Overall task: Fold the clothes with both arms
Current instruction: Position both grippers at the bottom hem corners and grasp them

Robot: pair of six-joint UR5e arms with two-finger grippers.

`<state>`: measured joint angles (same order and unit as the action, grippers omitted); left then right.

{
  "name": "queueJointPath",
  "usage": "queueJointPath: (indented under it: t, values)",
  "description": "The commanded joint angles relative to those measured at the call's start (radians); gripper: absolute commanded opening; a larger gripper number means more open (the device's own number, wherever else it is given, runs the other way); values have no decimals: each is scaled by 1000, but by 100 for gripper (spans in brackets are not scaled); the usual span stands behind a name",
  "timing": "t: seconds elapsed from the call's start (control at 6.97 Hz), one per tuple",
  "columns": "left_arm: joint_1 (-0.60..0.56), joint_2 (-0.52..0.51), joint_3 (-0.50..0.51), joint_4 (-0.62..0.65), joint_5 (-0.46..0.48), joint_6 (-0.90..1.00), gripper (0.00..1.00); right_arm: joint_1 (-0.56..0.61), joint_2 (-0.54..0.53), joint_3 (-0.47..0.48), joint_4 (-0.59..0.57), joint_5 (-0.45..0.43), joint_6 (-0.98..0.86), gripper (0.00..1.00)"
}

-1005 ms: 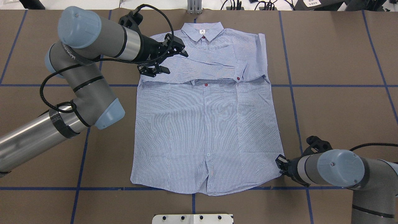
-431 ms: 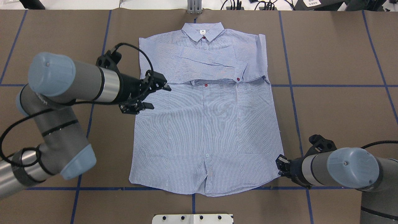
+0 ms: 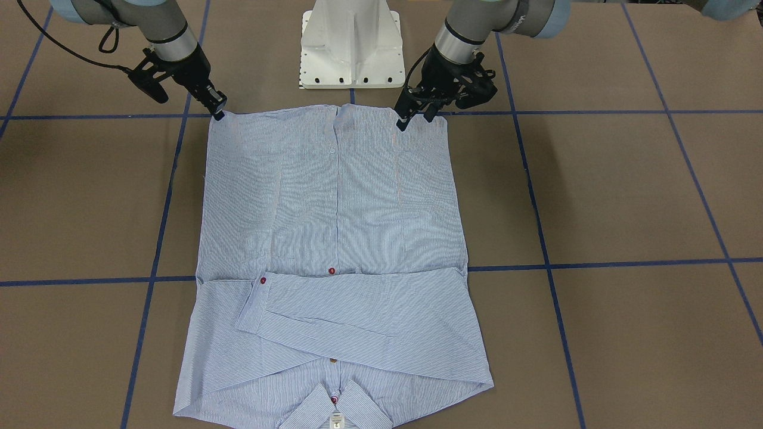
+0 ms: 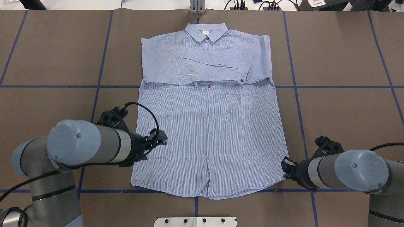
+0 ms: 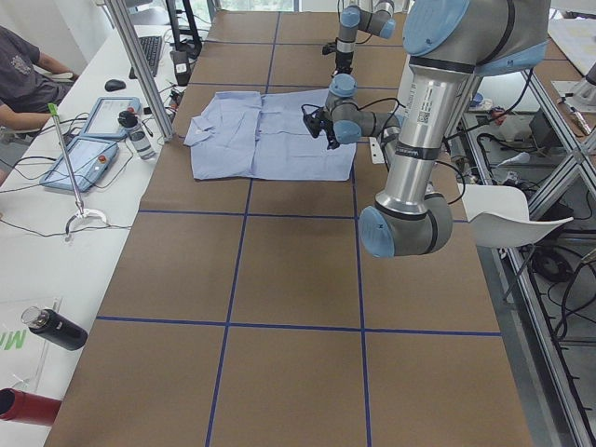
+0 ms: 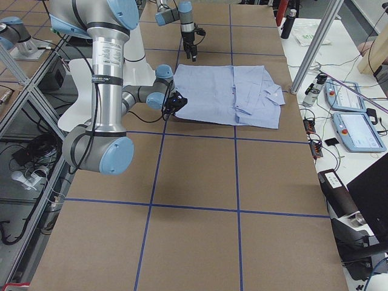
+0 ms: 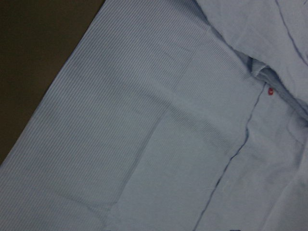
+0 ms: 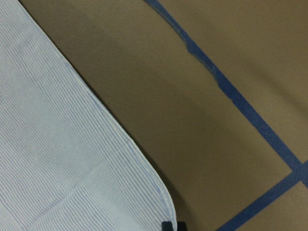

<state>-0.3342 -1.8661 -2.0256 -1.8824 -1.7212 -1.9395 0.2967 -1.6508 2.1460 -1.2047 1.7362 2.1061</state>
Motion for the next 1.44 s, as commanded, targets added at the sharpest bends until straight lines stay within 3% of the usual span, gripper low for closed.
queueJointPath:
  t: [0.0, 0.72, 1.29]
  values:
    - [66, 129, 1, -35, 31, -1, 79, -1, -3, 6, 0, -4, 0, 0]
    - [69, 145, 31, -35, 17, -6, 75, 1, -3, 9, 0, -6, 0, 0]
    - [80, 136, 31, -35, 15, -29, 59, 2, -13, 18, 0, -4, 0, 0]
